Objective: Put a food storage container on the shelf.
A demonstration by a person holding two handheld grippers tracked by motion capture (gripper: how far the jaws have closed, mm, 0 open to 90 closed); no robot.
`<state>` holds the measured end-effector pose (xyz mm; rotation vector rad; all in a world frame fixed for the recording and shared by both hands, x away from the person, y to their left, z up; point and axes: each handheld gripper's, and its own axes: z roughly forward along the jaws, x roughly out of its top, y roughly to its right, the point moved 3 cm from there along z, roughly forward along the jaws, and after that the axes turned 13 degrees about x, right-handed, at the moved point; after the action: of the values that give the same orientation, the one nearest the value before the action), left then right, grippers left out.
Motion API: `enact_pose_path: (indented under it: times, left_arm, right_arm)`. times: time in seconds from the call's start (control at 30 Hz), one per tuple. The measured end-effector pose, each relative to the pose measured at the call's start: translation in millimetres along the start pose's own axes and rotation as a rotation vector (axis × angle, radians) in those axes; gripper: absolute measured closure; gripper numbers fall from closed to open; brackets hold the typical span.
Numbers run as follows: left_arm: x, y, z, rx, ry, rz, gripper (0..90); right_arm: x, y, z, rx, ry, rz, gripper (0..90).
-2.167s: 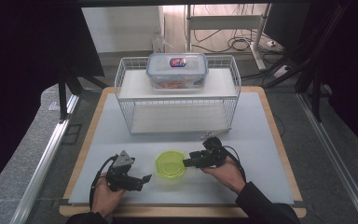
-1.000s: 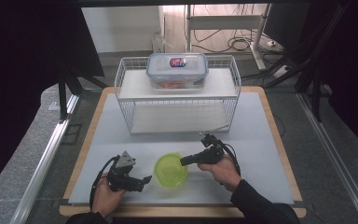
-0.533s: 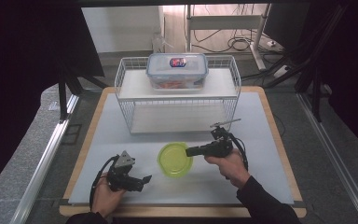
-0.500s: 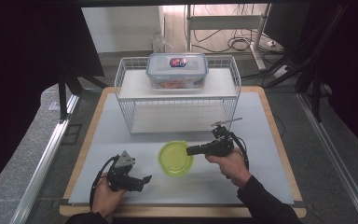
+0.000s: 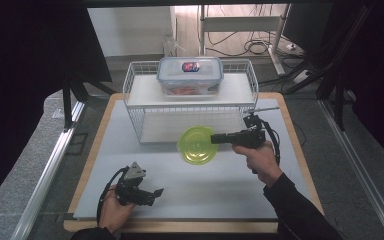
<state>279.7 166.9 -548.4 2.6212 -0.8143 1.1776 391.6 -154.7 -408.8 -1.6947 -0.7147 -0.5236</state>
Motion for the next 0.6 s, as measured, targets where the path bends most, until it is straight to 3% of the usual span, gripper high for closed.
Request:
enact_pose_path:
  times: [0.6]
  left_arm:
    - [0.4, 2.1, 0.8, 0.001, 0.008, 0.003, 5.1]
  right_arm:
    - [34.8, -12.5, -5.1, -0.020, 0.034, -0.032, 82.4]
